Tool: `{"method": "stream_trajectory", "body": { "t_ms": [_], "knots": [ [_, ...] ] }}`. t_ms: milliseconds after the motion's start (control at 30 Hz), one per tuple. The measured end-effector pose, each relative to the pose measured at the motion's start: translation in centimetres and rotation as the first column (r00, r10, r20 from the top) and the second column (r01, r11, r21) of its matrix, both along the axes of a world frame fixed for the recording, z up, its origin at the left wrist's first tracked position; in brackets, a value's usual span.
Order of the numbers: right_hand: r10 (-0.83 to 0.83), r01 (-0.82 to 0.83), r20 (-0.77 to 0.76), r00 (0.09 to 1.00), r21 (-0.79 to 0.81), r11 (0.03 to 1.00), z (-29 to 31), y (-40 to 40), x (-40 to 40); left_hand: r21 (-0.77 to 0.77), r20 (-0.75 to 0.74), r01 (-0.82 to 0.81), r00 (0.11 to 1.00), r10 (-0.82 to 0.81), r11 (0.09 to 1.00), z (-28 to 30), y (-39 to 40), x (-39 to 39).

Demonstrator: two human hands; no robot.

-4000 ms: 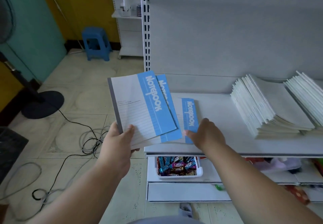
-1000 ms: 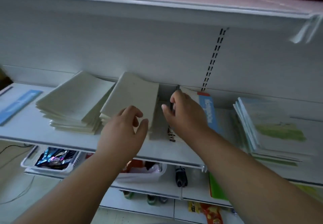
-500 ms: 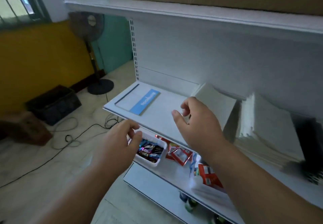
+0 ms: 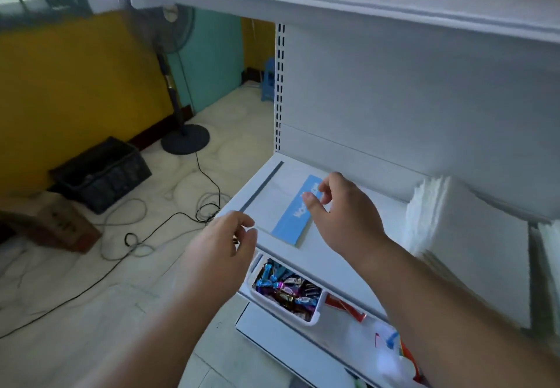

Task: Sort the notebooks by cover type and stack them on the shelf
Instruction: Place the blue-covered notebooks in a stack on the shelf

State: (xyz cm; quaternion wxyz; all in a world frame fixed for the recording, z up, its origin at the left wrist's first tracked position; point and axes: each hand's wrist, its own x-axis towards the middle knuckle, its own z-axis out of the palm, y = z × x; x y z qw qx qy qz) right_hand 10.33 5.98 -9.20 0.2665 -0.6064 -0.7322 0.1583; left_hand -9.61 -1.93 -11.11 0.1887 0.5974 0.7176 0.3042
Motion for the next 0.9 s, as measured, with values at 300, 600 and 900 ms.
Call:
{"method": "stream_trajectory", "body": {
  "t_ms": [300, 600, 900],
  "knots": [
    [-0.308, 0.383, 0.299, 0.903, -0.241, 0.892, -3.8, 2.6, -6.1, -0.038, 0.060, 0.271, 0.961, -0.268, 0.962, -0.9, 8.3, -6.6],
    [-0.564, 0.671, 0.363, 0.742, -0.409, 0.618, -7.2, 5.3, -10.9, -0.085, 0.092, 0.495, 0.868, -0.488, 0.864, -1.5, 12.2, -11.6],
    [-0.760, 0.739, 0.147, 0.633, -0.406, 0.537, -6.5, 5.8, -8.9, -0.114, 0.158, 0.561, 0.825, -0.543, 0.820, -1.4, 13.4, -12.1]
  ]
}}
